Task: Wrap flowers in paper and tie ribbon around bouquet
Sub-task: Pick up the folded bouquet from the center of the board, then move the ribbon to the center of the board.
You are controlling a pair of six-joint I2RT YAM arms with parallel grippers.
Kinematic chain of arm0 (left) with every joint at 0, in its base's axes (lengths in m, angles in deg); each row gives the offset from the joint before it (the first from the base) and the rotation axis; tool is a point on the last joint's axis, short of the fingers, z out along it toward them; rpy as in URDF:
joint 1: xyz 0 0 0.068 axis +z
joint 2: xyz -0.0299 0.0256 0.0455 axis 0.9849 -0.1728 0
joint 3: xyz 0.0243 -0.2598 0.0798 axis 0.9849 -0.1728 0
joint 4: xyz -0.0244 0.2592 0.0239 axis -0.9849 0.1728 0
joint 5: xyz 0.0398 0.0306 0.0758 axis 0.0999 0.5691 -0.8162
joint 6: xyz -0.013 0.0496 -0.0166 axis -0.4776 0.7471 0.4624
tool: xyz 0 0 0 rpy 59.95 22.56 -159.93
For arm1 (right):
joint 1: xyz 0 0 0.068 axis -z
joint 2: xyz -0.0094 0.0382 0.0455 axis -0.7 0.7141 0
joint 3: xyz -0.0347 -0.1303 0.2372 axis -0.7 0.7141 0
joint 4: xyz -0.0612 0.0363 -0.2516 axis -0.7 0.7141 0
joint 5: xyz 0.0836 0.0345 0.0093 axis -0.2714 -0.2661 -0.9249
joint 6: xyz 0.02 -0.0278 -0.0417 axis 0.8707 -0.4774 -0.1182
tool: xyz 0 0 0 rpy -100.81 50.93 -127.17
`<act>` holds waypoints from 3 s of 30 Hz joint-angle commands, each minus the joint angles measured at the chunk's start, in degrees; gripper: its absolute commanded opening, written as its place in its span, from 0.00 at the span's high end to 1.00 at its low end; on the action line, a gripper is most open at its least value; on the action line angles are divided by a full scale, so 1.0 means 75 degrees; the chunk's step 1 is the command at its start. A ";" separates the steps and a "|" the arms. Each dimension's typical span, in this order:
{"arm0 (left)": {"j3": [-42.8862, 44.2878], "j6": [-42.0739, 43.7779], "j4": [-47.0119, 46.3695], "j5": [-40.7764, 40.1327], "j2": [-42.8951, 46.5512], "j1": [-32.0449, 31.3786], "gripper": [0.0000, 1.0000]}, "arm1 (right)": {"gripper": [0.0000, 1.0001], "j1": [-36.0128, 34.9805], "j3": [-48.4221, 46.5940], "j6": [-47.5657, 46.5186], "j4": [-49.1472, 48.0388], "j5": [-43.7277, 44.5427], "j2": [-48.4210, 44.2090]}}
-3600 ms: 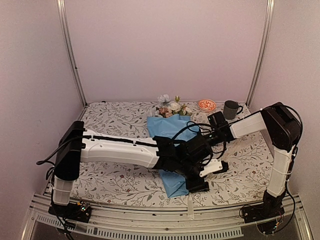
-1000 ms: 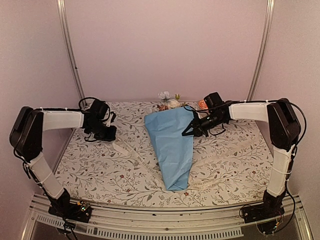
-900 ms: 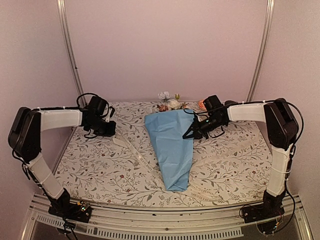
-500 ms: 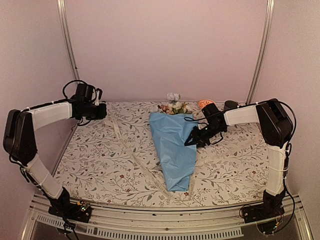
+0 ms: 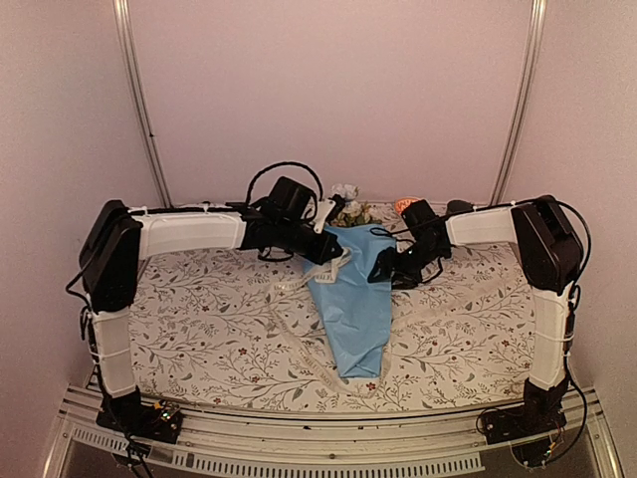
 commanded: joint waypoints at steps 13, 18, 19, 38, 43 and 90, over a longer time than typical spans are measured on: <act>0.2266 0.0815 0.2254 -0.0519 -0.2619 0.0132 1.00 | 0.09 0.1025 -0.1119 -0.0771 -0.0900 -0.1564 0.1186; 0.2379 0.0861 0.2327 -0.0524 -0.2740 0.0140 1.00 | 0.09 0.1207 -0.1266 -0.0279 -0.1464 -0.3083 0.1921; 0.2390 0.0863 0.2349 -0.0540 -0.2769 0.0142 1.00 | 0.10 0.1210 -0.1313 -0.0186 -0.1537 -0.3341 0.2228; 0.2405 0.0897 0.2320 -0.0536 -0.2912 0.0290 1.00 | 0.77 0.0882 -0.1259 0.2301 -0.4084 -0.5502 0.2569; 0.2186 0.0873 0.2240 -0.0653 -0.2374 0.0324 1.00 | 1.00 0.0876 -0.0941 0.2514 -0.4208 -0.5218 0.1832; -0.0203 0.0602 -0.1319 0.0707 0.2928 0.1477 1.00 | 1.00 0.0470 0.1968 0.3764 -0.4616 -0.3883 -0.0099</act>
